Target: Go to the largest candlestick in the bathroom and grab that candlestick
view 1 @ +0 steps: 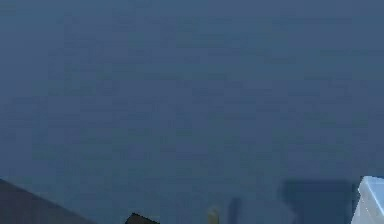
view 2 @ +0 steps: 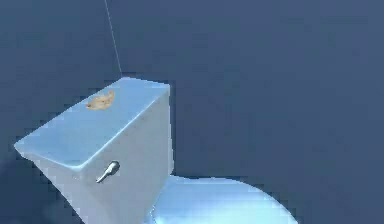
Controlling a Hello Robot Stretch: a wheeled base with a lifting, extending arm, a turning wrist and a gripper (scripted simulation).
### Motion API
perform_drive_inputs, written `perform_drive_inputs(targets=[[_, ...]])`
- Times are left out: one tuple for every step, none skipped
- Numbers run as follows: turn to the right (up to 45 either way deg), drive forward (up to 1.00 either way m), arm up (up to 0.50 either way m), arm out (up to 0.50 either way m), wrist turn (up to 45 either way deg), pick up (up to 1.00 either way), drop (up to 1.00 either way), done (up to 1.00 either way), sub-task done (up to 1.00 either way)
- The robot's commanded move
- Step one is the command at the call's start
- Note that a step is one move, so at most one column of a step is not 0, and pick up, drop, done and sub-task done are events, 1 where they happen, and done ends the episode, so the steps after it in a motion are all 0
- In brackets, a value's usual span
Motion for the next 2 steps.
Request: perform_drive_inputs(targets=[[-45.0,0.00,0.00,0.00,0.0,0.00,0.00,0.00,0.00],[-30.0,0.00,0.00,0.00,0.0,0.00,0.00,0.00,0.00]])
